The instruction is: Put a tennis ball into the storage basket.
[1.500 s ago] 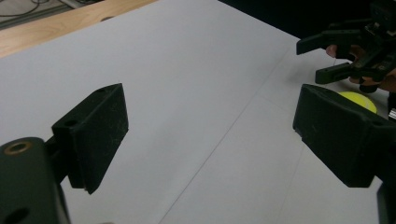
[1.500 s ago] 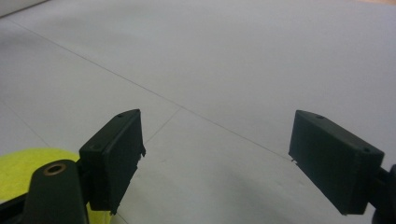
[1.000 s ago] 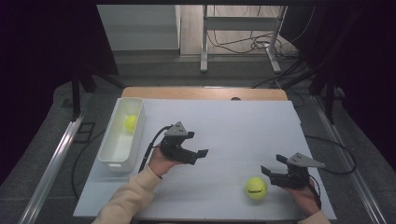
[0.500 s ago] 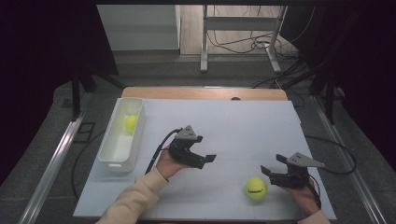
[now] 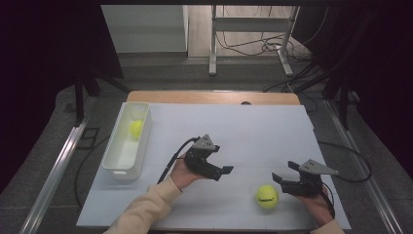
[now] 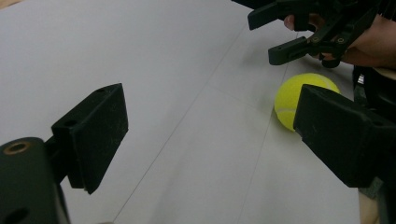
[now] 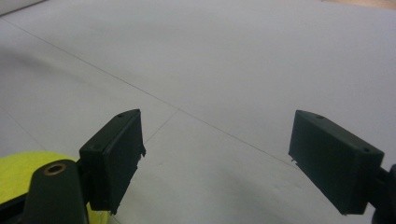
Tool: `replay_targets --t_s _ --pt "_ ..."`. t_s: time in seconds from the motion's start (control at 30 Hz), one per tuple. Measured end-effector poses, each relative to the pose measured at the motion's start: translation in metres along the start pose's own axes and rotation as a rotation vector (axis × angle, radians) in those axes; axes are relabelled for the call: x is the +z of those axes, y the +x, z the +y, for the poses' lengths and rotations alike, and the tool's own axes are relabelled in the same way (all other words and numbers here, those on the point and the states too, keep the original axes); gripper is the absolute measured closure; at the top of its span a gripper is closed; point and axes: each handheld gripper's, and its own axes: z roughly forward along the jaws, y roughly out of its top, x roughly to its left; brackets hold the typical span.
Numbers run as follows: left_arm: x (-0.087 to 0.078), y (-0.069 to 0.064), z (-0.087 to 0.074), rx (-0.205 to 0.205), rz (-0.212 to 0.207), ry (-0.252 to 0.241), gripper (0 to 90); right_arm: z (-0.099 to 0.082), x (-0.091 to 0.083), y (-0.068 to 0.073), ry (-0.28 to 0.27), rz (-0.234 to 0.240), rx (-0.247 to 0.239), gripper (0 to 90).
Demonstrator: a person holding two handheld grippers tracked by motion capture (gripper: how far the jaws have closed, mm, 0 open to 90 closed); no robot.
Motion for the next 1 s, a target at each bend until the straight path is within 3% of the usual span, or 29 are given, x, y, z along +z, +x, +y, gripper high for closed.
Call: replay_targets --t_s 1.0 --pt "0.027 -0.021 0.006 0.025 -0.067 0.039 10.6 0.000 0.001 0.000 0.002 -0.002 -0.001 18.1"
